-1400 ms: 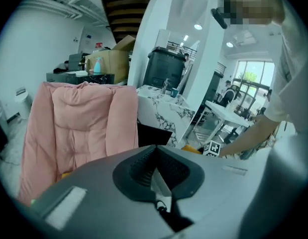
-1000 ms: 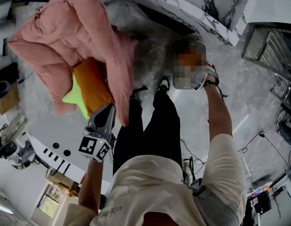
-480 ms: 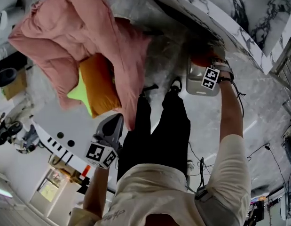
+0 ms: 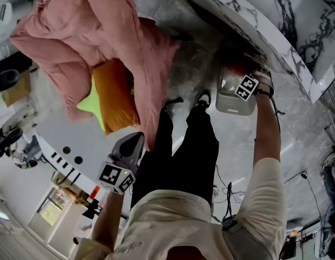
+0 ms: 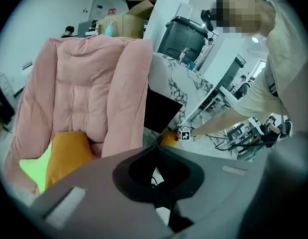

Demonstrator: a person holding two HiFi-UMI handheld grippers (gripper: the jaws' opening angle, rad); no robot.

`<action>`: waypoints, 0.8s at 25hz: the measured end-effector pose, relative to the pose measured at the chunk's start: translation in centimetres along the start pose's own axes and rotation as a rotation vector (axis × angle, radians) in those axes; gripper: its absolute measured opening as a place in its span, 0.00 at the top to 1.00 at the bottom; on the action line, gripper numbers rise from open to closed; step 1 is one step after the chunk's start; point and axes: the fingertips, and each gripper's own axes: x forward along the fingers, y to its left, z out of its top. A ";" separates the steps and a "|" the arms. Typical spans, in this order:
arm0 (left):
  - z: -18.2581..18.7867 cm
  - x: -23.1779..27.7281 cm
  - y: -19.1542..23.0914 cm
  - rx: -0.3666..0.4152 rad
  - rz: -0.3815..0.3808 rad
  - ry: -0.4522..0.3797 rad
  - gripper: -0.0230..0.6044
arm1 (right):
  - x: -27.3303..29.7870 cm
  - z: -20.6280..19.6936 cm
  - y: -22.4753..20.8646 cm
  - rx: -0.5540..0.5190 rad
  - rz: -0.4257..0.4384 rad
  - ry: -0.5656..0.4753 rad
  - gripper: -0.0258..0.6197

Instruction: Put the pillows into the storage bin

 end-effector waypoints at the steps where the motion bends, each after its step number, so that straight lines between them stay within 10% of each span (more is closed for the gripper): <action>1: 0.2 0.0 0.0 -0.005 0.000 -0.006 0.93 | -0.4 -0.1 -0.6 0.009 -0.032 0.002 0.43; 15: 3.6 -5.0 -1.1 0.006 -0.061 -0.154 0.93 | -17.7 1.2 0.4 0.355 -0.137 -0.214 0.46; 20: 0.9 -8.8 1.1 0.002 -0.073 -0.205 0.93 | -27.4 6.3 4.2 0.314 -0.157 -0.354 0.48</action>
